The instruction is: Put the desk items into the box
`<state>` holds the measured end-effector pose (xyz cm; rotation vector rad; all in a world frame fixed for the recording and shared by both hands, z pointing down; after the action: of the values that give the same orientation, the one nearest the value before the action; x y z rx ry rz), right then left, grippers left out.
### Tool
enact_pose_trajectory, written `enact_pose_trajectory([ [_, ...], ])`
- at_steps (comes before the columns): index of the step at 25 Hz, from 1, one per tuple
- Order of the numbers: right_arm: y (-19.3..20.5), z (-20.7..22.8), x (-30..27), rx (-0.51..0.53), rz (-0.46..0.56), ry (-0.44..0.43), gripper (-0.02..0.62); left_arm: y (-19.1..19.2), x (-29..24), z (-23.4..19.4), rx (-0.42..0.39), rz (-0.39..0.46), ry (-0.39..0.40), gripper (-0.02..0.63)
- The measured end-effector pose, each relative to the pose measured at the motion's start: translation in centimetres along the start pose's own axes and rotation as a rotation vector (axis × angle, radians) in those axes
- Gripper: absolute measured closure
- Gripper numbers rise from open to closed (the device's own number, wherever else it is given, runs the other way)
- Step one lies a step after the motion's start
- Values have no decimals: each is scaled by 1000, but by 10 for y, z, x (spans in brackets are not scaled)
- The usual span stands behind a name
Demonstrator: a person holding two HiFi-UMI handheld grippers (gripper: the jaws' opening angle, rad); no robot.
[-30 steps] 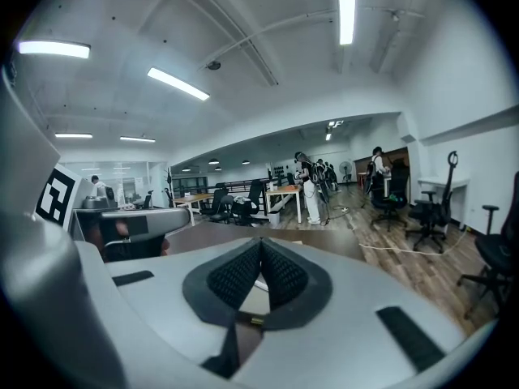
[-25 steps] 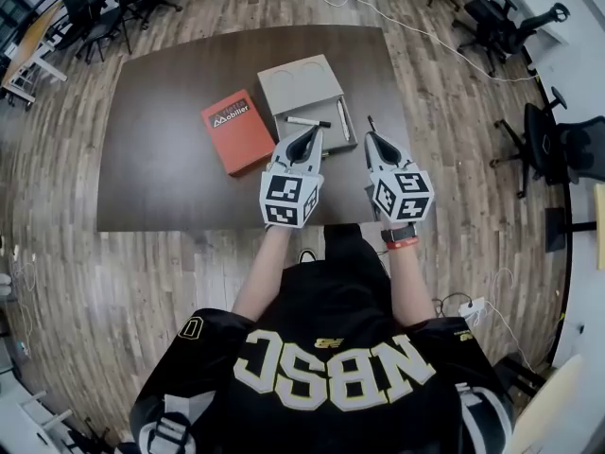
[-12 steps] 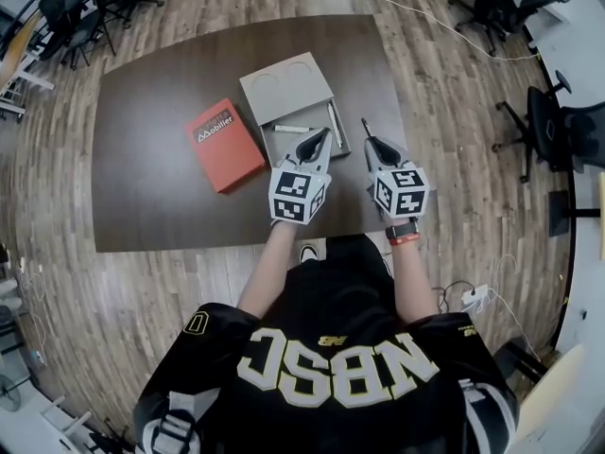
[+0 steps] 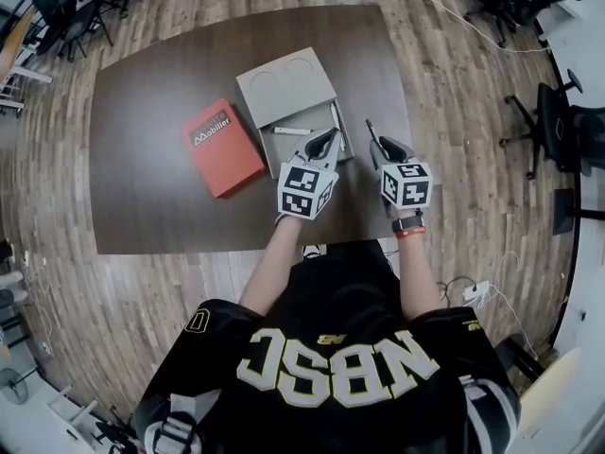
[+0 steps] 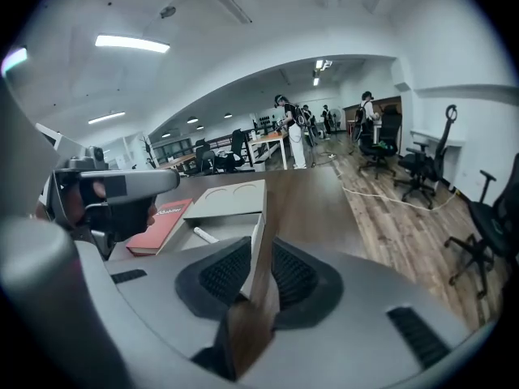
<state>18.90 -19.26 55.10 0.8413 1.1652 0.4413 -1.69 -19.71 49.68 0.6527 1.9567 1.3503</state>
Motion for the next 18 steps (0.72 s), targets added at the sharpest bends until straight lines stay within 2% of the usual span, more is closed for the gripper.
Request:
enact_pose_trajectory([
  [4,6,11,-16,7,-45,-4,495,4,-10,-5,18,-25,-3,591],
  [18,29,37,-71,138,-202,13,482,21,-32,-6,29,-92,16,591],
])
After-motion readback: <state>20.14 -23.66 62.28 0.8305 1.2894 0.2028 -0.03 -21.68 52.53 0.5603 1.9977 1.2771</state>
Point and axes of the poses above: the fingertips, and each gripper's own axes: x backward along the fingers, z to its right, y out of its underside, the point moved 10 cm from there along x, backward along the fingers, and after that the axes turned 3 degrees about y, right-handed, at the moved point
